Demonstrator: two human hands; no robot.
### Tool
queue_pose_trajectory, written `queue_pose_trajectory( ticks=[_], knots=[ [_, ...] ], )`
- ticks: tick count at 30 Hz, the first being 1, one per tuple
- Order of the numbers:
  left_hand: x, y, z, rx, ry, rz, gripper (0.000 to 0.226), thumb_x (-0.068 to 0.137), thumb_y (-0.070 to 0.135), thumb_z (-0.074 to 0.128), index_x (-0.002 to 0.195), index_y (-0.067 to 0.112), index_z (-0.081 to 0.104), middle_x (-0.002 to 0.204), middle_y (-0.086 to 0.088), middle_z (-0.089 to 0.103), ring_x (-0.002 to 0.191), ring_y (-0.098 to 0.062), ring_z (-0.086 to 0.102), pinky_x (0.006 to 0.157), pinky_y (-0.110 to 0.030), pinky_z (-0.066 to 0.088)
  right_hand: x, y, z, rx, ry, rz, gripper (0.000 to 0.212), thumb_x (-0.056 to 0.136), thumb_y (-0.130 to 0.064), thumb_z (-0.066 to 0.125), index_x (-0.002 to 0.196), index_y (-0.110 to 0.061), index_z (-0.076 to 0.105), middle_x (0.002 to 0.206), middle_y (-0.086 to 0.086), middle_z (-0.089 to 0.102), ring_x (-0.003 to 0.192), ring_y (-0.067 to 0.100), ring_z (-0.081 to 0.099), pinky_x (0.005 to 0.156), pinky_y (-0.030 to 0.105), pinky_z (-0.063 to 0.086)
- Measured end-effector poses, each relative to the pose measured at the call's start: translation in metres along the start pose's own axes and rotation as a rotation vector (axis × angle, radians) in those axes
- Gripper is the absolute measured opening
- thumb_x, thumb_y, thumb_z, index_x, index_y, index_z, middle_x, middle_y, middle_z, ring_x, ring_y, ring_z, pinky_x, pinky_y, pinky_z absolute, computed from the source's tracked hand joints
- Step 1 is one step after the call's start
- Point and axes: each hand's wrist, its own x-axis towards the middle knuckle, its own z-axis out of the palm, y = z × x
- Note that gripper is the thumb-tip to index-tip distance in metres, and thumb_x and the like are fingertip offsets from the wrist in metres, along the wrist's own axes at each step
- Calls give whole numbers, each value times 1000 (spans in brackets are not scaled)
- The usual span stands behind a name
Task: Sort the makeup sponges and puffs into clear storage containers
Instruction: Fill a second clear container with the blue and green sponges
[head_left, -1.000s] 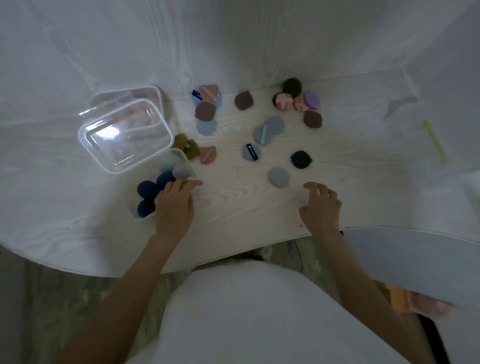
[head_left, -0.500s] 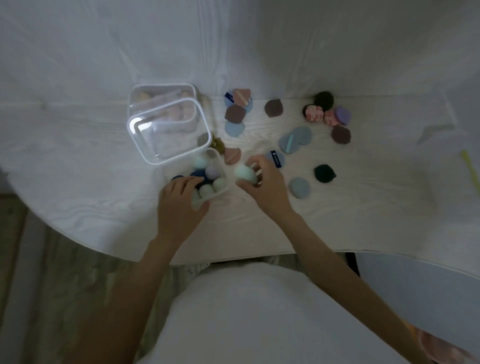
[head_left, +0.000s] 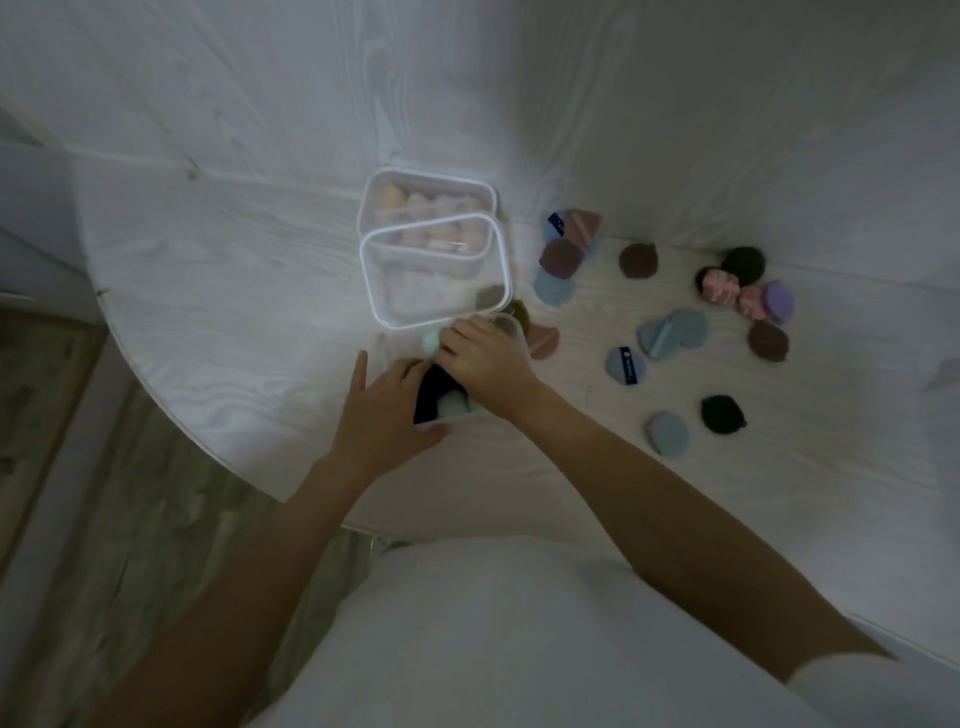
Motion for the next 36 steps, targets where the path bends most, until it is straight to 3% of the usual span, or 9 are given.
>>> queue_pose_trajectory(
  ticks=[3, 7, 11, 15, 21, 24, 28, 31, 36],
  knots=[
    [3, 0, 4, -27, -43, -1, 79, 67, 49, 74, 130, 9, 48, 126, -7, 57, 106, -25, 61, 112, -54, 9, 1, 1, 5, 25, -107, -3, 15, 62, -1, 61, 54, -12, 57, 55, 4, 55, 54, 22, 53, 58, 30, 40],
    [2, -1, 13, -43, -56, 11, 77, 68, 48, 72, 131, 11, 47, 128, -6, 55, 114, -23, 56, 113, -50, 4, 12, 1, -3, 92, -241, 22, 18, 60, -3, 46, 47, -14, 54, 50, 3, 52, 46, 21, 52, 50, 23, 41],
    [4, 0, 12, -75, -80, 0, 75, 69, 46, 73, 130, 13, 46, 130, -4, 53, 115, -21, 55, 114, -48, 2, 8, -4, -3, 102, -349, 106, 28, 47, 4, 77, 54, -10, 55, 54, 7, 55, 37, 22, 49, 39, 23, 32],
    [4, -1, 12, -65, -116, 3, 74, 71, 47, 71, 131, 13, 45, 132, -3, 50, 117, -21, 53, 113, -48, -1, 9, -9, 5, 46, -417, 148, 34, 42, -8, 85, 53, -16, 54, 44, -2, 53, 33, 15, 48, 40, 20, 36],
    [7, 2, 6, -92, -164, -2, 84, 74, 43, 71, 141, 11, 33, 141, -9, 41, 128, -26, 42, 113, -53, 3, 0, 0, -2, 109, -230, 274, 25, 50, 0, 78, 58, -12, 58, 54, 4, 57, 49, 21, 54, 49, 28, 41],
    [9, 10, 2, -16, -144, -21, 88, 63, 47, 76, 135, 10, 42, 135, -14, 47, 125, -35, 44, 105, -64, 16, -27, 6, -9, 141, -47, 423, 10, 67, -4, 68, 67, -11, 62, 65, 6, 62, 63, 24, 59, 65, 31, 42],
    [19, 37, -11, -18, 111, 77, 63, 69, 53, 57, 119, 14, 57, 119, -9, 59, 105, -33, 54, 87, -45, 39, -78, 20, -30, 172, 107, 588, 19, 82, -14, 51, 90, -9, 68, 93, 8, 69, 96, 26, 56, 82, 37, 45],
    [36, 68, -15, -213, 224, 213, 38, 80, 36, 55, 110, 14, 61, 107, -5, 63, 97, -27, 56, 82, -36, 42, -122, 38, -43, 172, 121, 703, 23, 85, -17, 48, 96, -13, 68, 97, 3, 69, 104, 27, 55, 89, 35, 38],
    [72, 120, 9, -244, 112, 327, 31, 86, 30, 50, 110, 14, 62, 117, -8, 62, 112, -26, 54, 91, -36, 43, -191, 93, -69, 259, 4, 870, 31, 85, -21, 45, 107, -12, 66, 98, 9, 69, 93, 31, 60, 81, 32, 38]
  ],
)
